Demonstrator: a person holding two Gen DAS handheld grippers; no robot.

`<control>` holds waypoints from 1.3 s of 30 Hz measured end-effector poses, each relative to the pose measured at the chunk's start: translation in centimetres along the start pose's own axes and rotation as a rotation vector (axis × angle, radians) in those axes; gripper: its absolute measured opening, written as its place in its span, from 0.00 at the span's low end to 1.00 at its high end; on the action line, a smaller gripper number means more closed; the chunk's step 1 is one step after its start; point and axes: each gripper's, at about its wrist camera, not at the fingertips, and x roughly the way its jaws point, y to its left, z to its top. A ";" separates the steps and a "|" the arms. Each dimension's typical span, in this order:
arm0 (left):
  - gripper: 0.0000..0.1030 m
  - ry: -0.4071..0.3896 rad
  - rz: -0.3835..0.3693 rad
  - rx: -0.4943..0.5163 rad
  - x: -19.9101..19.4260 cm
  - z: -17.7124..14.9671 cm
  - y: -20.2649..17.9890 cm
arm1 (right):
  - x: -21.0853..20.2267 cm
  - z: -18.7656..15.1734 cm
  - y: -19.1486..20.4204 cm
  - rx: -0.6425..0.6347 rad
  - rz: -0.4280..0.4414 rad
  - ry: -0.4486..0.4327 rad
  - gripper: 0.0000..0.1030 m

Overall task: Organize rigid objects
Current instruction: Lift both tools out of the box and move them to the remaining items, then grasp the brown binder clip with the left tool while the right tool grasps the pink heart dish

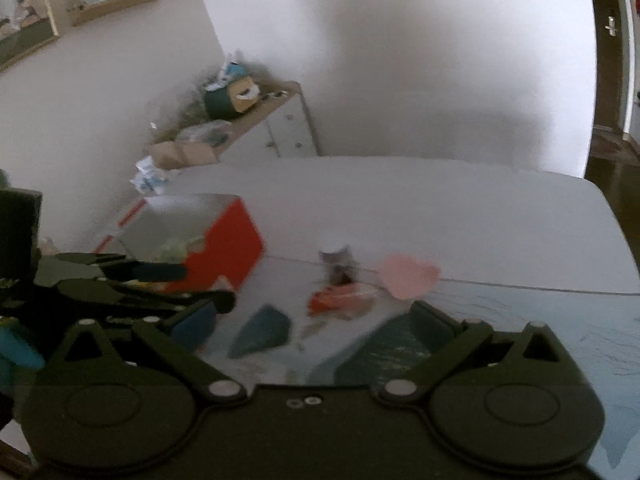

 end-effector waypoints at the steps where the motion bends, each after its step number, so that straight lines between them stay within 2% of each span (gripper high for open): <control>1: 0.78 0.005 0.004 0.004 0.5 -0.1 -0.3 | 0.2 -0.1 -0.6 0.000 -0.012 0.007 1.00; 5: 0.78 0.008 0.025 0.033 2.5 -0.5 -1.5 | 1.6 -0.2 -2.4 0.003 -0.055 0.031 1.00; 11: 0.78 0.029 0.028 0.006 5.3 -0.8 -1.8 | 4.6 0.1 -5.0 -0.005 -0.101 0.073 0.99; 16: 0.78 -0.005 0.037 0.051 6.8 -0.6 -3.0 | 7.5 1.1 -6.6 0.008 -0.132 0.087 0.98; 27: 0.77 0.005 0.031 0.075 10.8 0.1 -4.5 | 14.4 3.0 -7.2 -0.014 -0.163 0.142 0.95; 31: 0.77 0.008 0.032 0.076 11.8 0.3 -4.6 | 16.8 3.0 -8.0 0.025 -0.166 0.208 0.91; 34: 0.66 0.009 0.034 0.088 12.6 0.5 -4.7 | 17.9 2.7 -8.1 0.029 -0.166 0.223 0.91; 37: 0.62 0.016 0.034 0.095 13.4 0.6 -4.8 | 18.5 2.4 -8.0 0.019 -0.166 0.235 0.90; 39: 0.54 0.019 0.028 0.105 13.8 0.6 -4.9 | 18.8 2.3 -8.0 0.011 -0.169 0.244 0.88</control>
